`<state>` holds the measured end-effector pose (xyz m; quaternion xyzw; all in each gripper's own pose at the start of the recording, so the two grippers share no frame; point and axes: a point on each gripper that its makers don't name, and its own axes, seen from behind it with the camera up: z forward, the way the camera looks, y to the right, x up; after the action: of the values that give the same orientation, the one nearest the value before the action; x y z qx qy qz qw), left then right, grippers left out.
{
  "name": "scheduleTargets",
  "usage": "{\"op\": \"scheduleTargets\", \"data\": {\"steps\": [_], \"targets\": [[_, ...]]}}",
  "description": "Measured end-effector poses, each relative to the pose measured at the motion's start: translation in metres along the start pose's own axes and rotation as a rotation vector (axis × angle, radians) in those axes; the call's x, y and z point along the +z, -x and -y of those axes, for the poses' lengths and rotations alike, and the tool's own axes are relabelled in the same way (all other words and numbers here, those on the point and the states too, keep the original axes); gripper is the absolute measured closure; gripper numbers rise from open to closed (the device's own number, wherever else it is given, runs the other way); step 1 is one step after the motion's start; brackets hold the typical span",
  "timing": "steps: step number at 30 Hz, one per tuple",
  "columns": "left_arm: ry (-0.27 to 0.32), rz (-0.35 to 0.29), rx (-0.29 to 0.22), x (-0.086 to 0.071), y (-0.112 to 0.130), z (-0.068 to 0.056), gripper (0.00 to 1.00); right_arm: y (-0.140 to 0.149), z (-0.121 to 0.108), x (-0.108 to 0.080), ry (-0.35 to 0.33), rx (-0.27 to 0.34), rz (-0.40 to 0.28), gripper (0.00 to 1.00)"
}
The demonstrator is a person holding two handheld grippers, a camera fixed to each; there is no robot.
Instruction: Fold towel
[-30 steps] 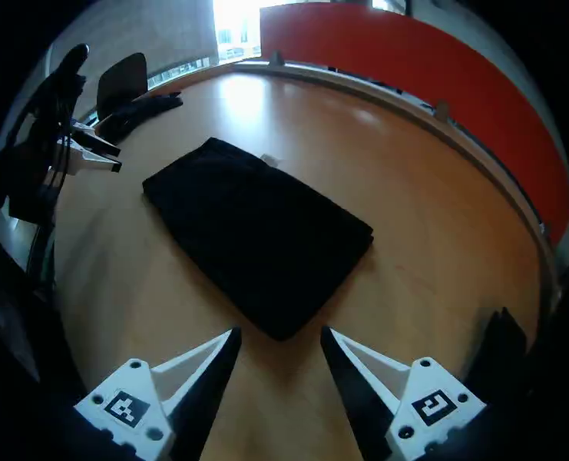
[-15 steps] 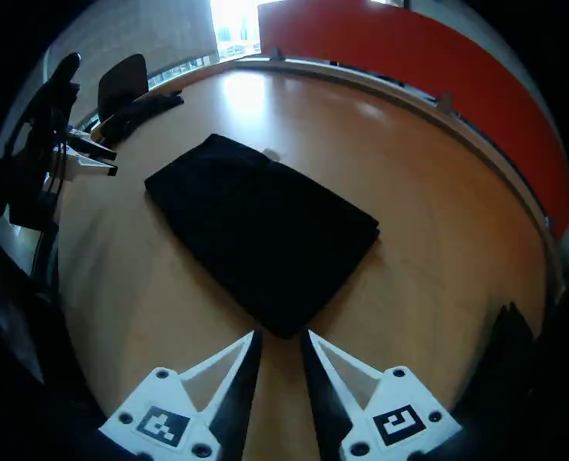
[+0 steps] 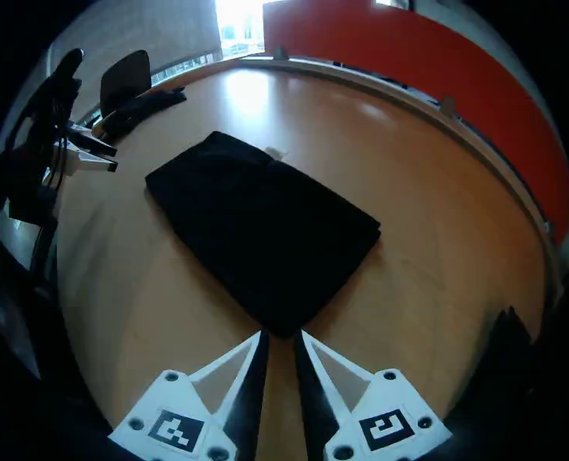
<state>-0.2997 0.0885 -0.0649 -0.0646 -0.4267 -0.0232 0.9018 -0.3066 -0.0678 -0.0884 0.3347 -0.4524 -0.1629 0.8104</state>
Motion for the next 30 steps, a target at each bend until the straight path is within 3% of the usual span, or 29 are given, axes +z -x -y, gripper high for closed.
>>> {"op": "scheduleTargets", "data": {"steps": [5,17,30], "targets": [[0.000,0.000,0.001,0.000,0.000,0.000,0.06,0.001,-0.003,0.002,0.011,-0.011,0.003,0.94],[-0.004,0.000,0.003,0.001,-0.002,0.003,0.06,-0.019,-0.003,-0.007,0.028,-0.014,-0.052,0.95],[-0.009,-0.008,0.008,0.001,-0.007,0.004,0.06,-0.076,-0.013,-0.041,0.072,-0.032,-0.165,0.95]]}}
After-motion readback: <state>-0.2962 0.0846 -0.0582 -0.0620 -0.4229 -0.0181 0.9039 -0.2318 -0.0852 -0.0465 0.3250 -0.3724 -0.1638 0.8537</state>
